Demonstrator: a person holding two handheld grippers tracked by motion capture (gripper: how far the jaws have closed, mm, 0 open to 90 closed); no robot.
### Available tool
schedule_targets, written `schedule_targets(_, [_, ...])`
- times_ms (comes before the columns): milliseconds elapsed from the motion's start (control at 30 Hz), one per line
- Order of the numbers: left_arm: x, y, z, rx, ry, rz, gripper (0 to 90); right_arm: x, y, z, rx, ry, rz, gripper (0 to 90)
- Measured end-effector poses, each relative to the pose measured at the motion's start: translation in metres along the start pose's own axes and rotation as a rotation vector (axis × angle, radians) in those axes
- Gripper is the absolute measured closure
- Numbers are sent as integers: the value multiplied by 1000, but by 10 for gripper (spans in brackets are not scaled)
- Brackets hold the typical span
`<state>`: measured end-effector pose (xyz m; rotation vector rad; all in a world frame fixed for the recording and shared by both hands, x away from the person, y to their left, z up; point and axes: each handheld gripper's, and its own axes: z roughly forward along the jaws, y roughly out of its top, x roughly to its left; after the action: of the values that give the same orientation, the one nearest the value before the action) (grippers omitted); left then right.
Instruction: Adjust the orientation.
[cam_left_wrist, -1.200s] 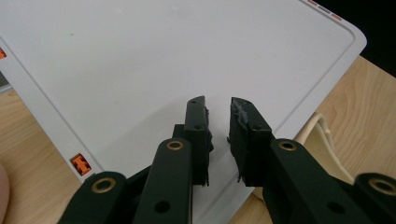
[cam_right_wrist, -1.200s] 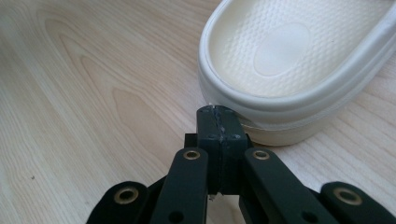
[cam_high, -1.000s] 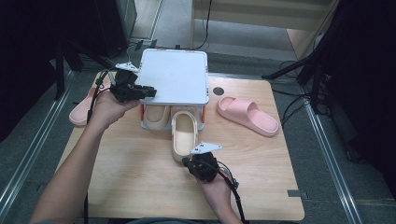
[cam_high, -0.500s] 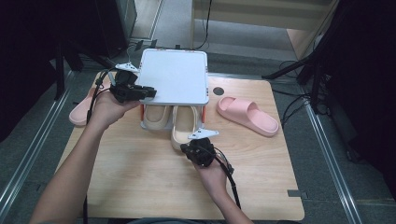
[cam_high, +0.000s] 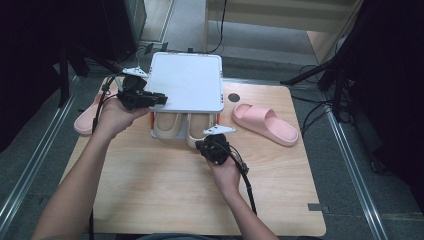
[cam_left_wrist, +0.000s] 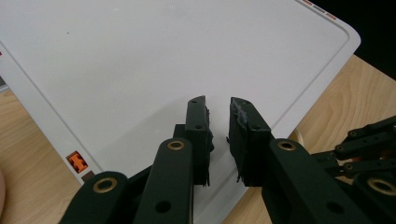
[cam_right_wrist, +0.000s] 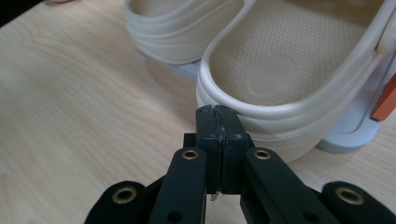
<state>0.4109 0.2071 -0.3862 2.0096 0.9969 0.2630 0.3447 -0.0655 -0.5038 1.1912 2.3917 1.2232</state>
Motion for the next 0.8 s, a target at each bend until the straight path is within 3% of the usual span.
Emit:
schedule_targets(367, [0, 0, 0, 1, -2, -1, 773, -5, 12, 17, -14, -16, 20, 897])
schedule_targets(500, [0, 0, 0, 0, -2, 7, 774, -7, 11, 17, -16, 11, 29, 839])
schedule_targets(600, [-1, 0, 0, 2, 7, 19, 773, -10, 9, 10, -21, 28, 34, 830])
schedule_targets(800, [0, 1, -3, 12, -3, -10, 764, -12, 3, -16, -27, 75, 36, 742])
